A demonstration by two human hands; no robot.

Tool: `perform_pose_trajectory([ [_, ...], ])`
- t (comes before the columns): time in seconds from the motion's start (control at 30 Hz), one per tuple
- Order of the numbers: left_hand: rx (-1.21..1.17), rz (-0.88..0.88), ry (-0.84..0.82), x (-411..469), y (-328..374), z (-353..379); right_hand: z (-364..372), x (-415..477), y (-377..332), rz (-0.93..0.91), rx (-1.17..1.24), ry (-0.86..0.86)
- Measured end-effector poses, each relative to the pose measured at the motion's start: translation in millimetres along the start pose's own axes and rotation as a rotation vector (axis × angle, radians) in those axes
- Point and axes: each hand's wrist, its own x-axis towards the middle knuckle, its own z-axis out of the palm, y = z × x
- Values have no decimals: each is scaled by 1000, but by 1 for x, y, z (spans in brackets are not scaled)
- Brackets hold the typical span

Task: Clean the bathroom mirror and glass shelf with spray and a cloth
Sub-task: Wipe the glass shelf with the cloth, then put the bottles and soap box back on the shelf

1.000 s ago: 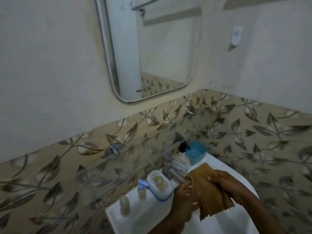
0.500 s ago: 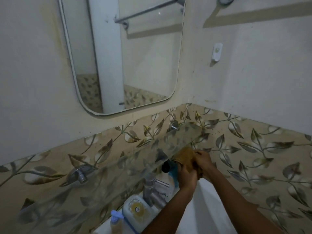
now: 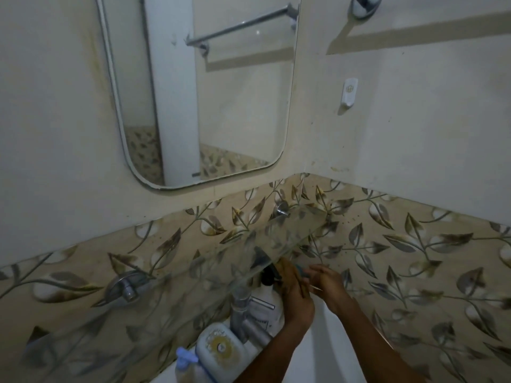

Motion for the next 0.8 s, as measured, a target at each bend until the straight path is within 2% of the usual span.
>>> perform_pose_trajectory([
  [0.23,-175,-146,-334,-117,21,-77,-10,-102,4,-34,87,-80],
  [0.3,-179,-170,-354,-154,10,-116,-7,-134,15,0,80,-103],
  [0.43,-19,-186,-75,-206,-19,-191,22,-171,42,120,23,-101],
  [0.57,43,-176,278,-220,-43,-237,72,-187,68,220,-87,-227],
  [0.67,74,-121,542,-217,-58,-253,107,-188,82,137,-207,-306],
  [0.73,238,-93,624,-213,-61,-257,128,-187,88,69,-284,-344],
  [0.8,367,-176,605,-206,-65,-260,145,-184,96,-2,-367,-377],
])
